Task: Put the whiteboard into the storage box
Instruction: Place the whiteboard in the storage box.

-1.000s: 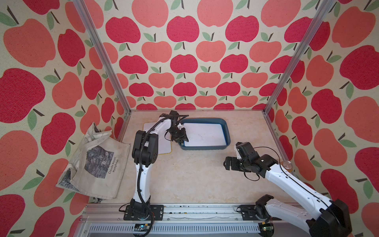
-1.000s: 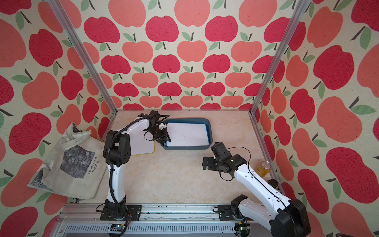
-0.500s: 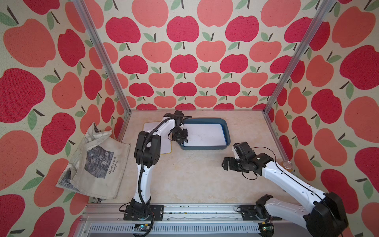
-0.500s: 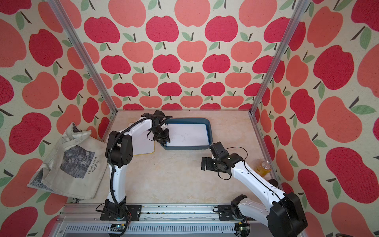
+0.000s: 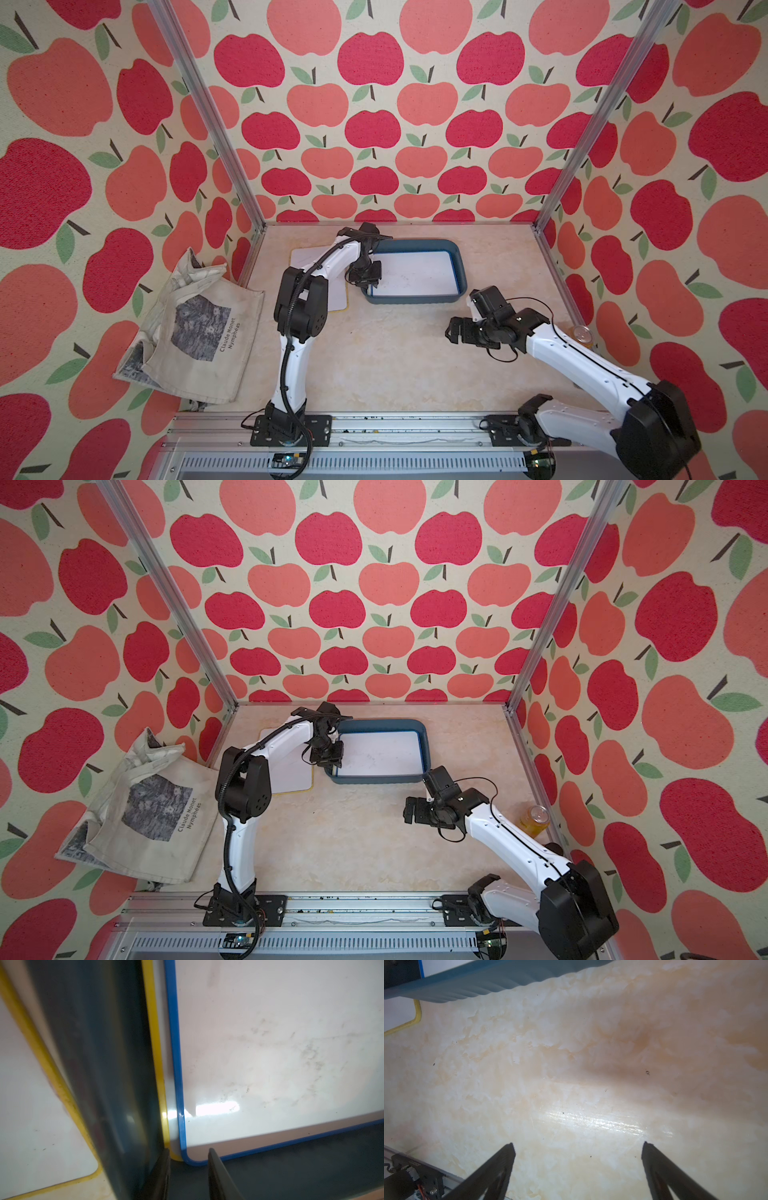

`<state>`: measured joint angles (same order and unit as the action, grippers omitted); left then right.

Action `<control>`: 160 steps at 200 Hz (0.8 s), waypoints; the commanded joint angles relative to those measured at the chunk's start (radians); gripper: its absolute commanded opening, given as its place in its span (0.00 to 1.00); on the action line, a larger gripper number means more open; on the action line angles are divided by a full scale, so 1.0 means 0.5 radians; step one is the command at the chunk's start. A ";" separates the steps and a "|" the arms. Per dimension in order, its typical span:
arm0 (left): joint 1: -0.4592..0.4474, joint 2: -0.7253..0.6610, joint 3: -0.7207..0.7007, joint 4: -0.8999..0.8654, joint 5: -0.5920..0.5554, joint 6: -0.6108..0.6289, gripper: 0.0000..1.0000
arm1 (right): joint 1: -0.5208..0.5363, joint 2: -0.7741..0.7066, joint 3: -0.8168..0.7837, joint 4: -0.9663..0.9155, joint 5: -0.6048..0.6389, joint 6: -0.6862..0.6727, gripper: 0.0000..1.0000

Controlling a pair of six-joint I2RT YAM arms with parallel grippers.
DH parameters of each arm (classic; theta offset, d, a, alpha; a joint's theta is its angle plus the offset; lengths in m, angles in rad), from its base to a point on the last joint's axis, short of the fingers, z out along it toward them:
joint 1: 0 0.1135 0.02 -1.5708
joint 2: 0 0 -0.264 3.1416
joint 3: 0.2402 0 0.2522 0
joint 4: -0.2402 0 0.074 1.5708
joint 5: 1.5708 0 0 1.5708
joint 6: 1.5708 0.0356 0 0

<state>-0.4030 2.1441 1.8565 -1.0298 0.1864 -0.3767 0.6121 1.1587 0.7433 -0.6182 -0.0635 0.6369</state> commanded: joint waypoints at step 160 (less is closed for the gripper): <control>0.554 -0.982 -1.308 0.497 -0.517 -0.219 0.26 | 0.028 0.301 0.015 0.303 -0.250 0.035 0.99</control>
<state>-0.1482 1.6432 1.2213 -0.8570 -0.0422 -0.4595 0.6151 1.2800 0.7429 -0.5083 -0.1528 0.6376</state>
